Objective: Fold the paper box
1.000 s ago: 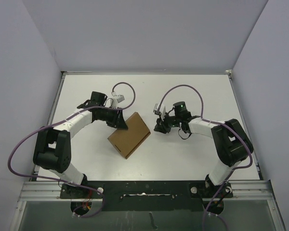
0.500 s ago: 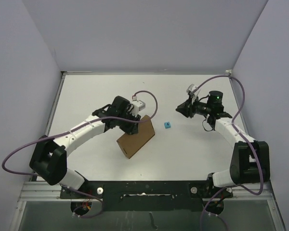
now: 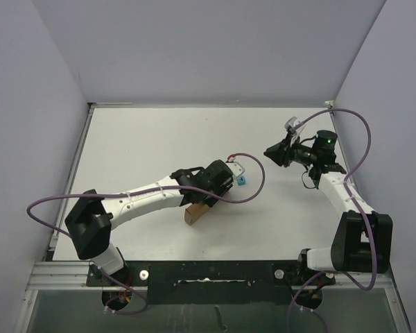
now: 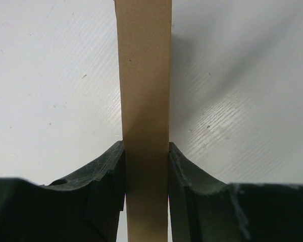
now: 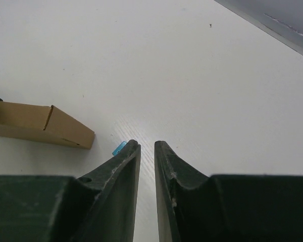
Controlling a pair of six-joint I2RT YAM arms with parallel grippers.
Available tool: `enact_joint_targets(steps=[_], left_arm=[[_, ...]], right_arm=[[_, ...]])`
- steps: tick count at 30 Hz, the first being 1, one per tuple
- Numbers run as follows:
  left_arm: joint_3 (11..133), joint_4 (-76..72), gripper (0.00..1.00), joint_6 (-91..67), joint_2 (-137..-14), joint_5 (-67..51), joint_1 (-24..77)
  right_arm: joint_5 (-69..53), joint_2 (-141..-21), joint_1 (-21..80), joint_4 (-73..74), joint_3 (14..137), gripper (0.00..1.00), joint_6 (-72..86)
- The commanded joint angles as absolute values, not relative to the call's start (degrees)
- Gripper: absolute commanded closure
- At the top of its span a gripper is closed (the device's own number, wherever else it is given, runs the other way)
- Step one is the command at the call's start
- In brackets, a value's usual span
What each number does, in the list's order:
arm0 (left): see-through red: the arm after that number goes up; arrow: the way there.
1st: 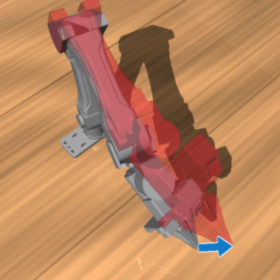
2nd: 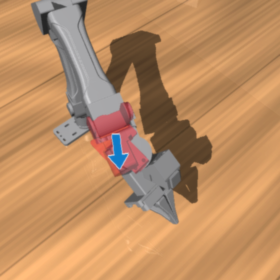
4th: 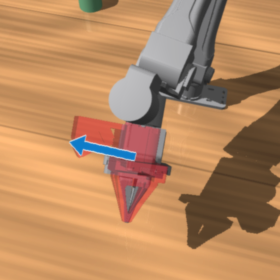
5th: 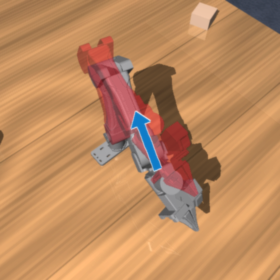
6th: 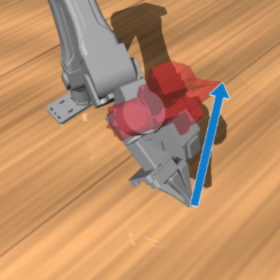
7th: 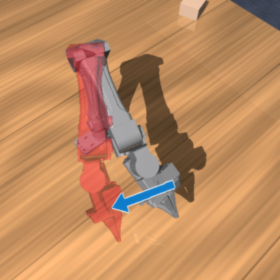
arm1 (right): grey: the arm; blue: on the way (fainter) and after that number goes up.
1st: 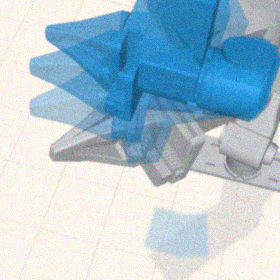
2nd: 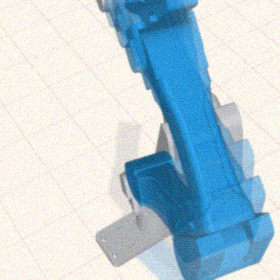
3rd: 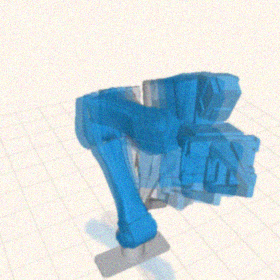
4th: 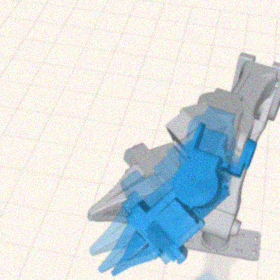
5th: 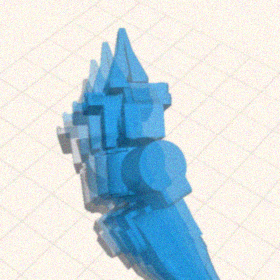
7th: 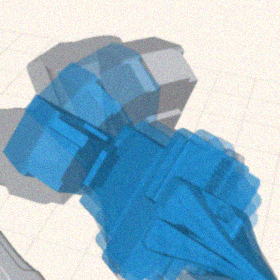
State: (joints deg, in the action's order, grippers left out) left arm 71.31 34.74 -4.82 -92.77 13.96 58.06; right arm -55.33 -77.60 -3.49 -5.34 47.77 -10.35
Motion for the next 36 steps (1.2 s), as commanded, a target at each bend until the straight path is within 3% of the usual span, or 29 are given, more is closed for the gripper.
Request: enact_joint_targets(steps=[1, 7, 9, 11, 18, 20, 21, 25, 28, 36], left_arm=[[69.8, 44.2, 1.0, -7.4, -100.4, 13.6, 58.9], [70.6, 43.5, 0.97, -6.8, -99.7, 12.4, 55.6], [70.9, 42.0, 0.88, -5.3, -98.3, 12.9, 52.8], [72.5, 41.2, 0.81, -2.4, -98.2, 15.4, 49.8], [86.0, 49.4, 0.75, 1.4, -109.8, 33.4, 44.3], [87.6, 49.7, 0.66, 2.1, -112.4, 37.7, 43.0], [88.5, 49.9, 0.55, 2.1, -113.3, 38.5, 42.0], [92.8, 52.4, 0.32, -0.8, -113.6, 31.2, 38.8], [95.2, 52.0, 0.03, -2.4, -110.2, 23.9, 39.9], [87.7, 37.3, 0.02, -8.7, -91.8, 3.5, 39.5]], right_arm=[[-57.2, -74.8, -4.4, -7.3, 47.2, 0.8, -9.0], [-57.4, -73.5, -5.2, -7.0, 47.0, 0.8, -8.8], [-57.5, -73.4, -5.4, -7.2, 46.7, 0.8, -8.3], [-57.7, -73.7, -5.4, -7.7, 46.5, 0.8, -7.5], [-56.7, -73.7, -5.6, -7.1, 46.6, 0.8, -7.9], [-56.6, -73.6, -5.6, -6.9, 46.7, 0.8, -7.8], [-56.5, -73.5, -5.7, -6.9, 46.7, 0.8, -7.9], [-56.5, -73.4, -5.8, -6.7, 46.7, 0.8, -8.2], [-56.4, -73.4, -5.9, -6.4, 46.8, 0.8, -8.7], [-56.2, -73.2, -6.3, -0.5, 49.0, 0.8, -12.4]])
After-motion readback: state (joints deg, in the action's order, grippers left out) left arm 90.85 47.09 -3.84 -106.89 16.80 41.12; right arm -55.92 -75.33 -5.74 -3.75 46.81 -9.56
